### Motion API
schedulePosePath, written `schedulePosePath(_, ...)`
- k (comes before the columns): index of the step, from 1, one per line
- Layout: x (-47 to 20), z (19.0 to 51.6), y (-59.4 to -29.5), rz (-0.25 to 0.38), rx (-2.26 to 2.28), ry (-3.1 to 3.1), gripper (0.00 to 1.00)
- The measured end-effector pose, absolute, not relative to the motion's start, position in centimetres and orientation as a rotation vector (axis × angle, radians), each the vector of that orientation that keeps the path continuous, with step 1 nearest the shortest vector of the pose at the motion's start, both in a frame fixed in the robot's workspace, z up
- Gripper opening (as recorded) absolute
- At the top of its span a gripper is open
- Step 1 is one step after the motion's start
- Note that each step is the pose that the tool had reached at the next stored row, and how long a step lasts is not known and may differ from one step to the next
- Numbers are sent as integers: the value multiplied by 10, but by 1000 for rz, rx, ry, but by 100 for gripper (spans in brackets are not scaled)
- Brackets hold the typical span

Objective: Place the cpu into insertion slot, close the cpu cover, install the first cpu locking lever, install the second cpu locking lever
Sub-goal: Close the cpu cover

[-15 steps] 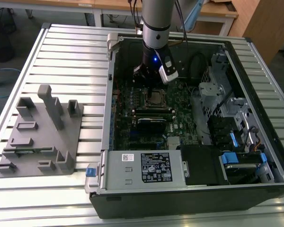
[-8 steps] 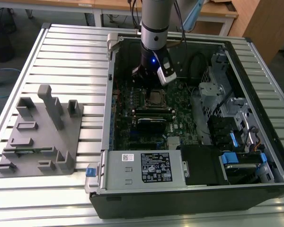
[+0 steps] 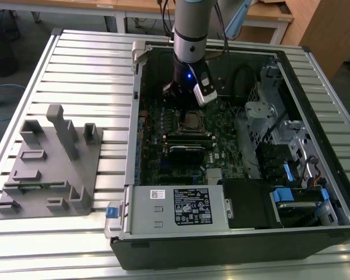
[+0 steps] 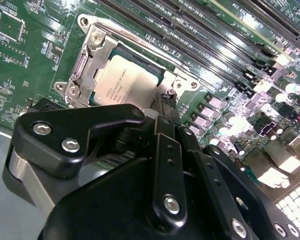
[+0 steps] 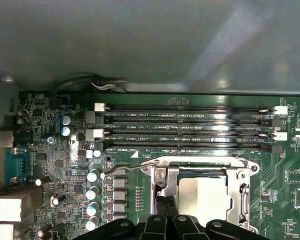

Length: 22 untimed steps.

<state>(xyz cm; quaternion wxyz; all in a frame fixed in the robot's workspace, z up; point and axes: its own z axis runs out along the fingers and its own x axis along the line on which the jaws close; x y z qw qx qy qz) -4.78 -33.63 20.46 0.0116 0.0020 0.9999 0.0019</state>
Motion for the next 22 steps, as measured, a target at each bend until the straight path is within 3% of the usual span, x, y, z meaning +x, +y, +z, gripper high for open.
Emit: schedulePosePath(22,-48,199,-336,9,6,3117,11)
